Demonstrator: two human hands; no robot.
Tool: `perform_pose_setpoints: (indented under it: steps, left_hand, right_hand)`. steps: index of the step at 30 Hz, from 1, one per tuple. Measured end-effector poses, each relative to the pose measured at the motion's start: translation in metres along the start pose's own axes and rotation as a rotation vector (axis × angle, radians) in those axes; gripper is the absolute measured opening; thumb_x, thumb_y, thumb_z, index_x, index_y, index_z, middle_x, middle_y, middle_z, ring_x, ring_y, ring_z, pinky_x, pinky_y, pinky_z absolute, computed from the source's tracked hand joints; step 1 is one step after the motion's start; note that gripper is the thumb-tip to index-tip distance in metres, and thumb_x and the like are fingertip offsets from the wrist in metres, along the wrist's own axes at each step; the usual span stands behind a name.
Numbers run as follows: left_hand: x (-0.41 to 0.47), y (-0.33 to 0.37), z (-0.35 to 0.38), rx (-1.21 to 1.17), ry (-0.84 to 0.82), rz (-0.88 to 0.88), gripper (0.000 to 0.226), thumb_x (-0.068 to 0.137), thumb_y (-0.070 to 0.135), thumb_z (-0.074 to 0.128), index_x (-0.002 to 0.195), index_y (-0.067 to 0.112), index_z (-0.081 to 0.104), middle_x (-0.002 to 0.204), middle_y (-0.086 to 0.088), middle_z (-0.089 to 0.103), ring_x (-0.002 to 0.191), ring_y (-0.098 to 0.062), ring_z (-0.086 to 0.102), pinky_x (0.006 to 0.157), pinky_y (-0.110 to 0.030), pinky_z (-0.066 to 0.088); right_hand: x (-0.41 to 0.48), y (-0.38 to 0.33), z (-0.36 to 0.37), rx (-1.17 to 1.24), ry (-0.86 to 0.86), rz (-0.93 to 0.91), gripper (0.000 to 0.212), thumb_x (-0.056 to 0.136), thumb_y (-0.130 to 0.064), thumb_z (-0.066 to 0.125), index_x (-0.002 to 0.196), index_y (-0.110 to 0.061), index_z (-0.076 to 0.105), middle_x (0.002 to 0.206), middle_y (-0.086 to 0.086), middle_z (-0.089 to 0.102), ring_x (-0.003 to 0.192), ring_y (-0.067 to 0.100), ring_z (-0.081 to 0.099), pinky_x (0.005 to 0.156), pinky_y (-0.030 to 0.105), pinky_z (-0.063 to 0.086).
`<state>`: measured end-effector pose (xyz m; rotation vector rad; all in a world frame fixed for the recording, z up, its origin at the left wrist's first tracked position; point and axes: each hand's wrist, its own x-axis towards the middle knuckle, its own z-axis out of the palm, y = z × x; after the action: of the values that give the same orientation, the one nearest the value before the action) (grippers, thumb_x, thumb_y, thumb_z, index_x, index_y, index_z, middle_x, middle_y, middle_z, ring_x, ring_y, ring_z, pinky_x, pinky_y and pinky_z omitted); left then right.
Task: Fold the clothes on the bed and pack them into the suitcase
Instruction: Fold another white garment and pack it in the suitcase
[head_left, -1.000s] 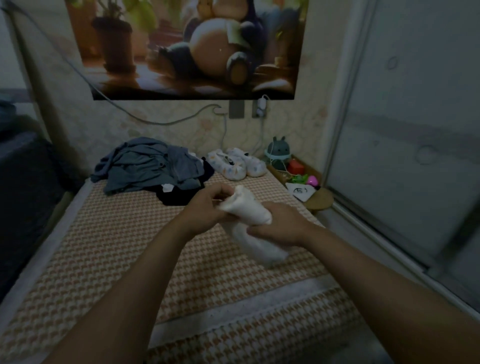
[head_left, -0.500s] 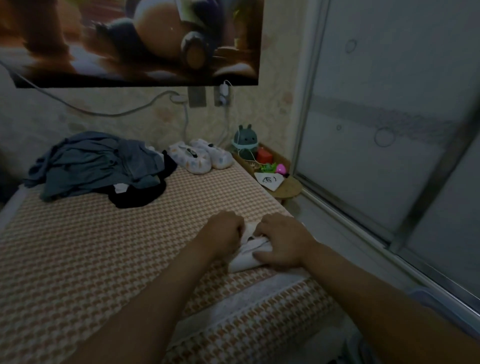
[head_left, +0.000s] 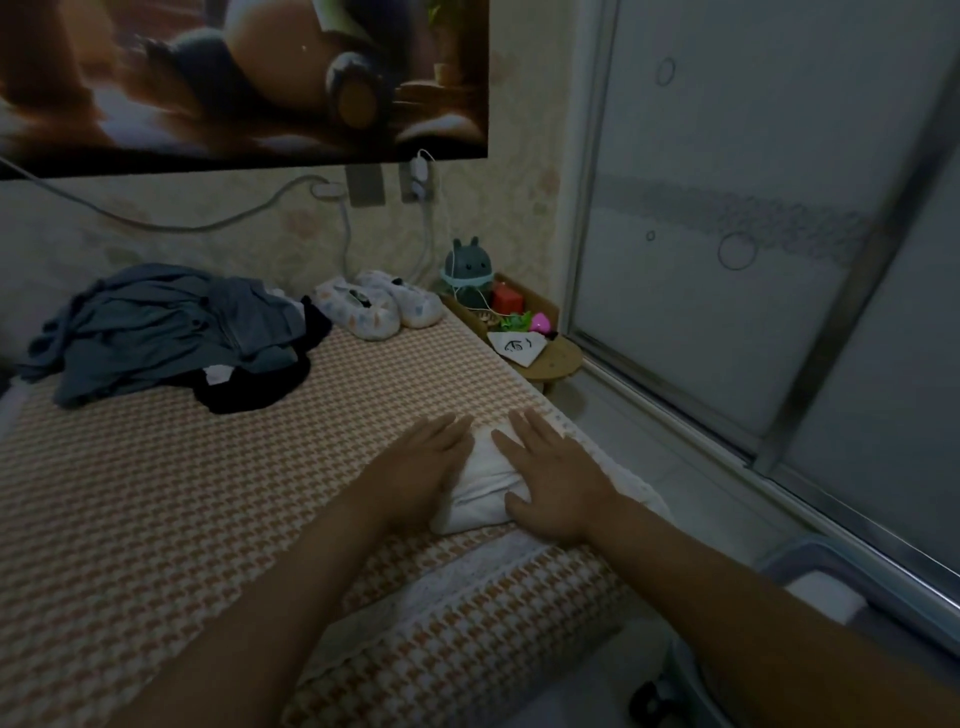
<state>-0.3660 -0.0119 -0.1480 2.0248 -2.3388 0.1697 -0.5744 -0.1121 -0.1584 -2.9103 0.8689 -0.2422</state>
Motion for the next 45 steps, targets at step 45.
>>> perform_pose_setpoints:
  steps: [45]
  left_hand:
    - [0.34,0.393,0.127,-0.592,-0.141,0.519,0.06,0.093,0.038,0.057,0.145,0.016,0.035,0.139,-0.006,0.045,0.124,-0.02,0.047,0.105,-0.037,0.039]
  right_hand:
    - [-0.278,0.34,0.078,0.577,0.329,0.936,0.066,0.091,-0.044,0.06,0.147,-0.028,0.029,0.143,0.0,0.049,0.125,0.024,0.051,0.099,0.028,0.04]
